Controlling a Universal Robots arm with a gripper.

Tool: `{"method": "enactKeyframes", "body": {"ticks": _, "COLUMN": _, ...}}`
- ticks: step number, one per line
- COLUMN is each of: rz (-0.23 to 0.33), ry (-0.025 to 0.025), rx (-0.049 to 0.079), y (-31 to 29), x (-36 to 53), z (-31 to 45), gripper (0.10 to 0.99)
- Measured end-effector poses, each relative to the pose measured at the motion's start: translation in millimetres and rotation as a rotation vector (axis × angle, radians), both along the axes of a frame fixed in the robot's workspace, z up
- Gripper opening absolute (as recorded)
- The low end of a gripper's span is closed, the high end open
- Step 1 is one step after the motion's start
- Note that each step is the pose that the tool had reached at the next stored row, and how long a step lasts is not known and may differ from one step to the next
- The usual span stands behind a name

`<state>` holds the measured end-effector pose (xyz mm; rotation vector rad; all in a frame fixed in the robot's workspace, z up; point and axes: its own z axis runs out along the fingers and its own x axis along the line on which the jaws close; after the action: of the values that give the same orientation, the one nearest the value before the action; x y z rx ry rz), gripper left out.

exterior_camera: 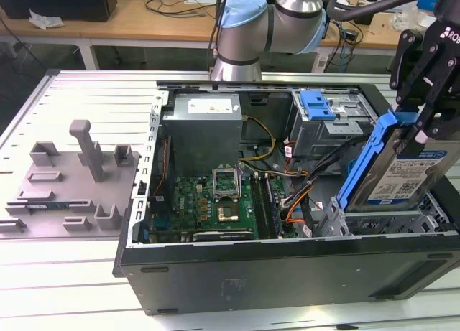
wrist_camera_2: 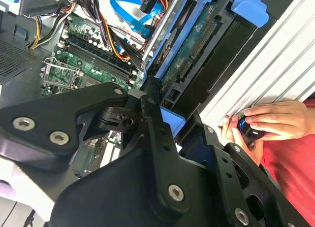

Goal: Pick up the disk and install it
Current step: 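Insert the disk into the insertion slot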

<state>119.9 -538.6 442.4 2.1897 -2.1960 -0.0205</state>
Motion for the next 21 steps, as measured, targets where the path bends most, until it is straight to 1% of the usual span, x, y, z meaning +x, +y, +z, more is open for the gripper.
{"method": "enactKeyframes", "body": {"ticks": 10, "rz": 0.000, "ry": 0.0000, "rx": 0.000, "y": -0.8, "x": 0.0, "z": -5.9, "gripper": 0.365}}
{"method": "enactKeyframes", "body": {"ticks": 21, "rz": 0.000, "ry": 0.0000, "rx": 0.000, "y": -3.7, "x": 0.0, "z": -12.8, "gripper": 0.365}}
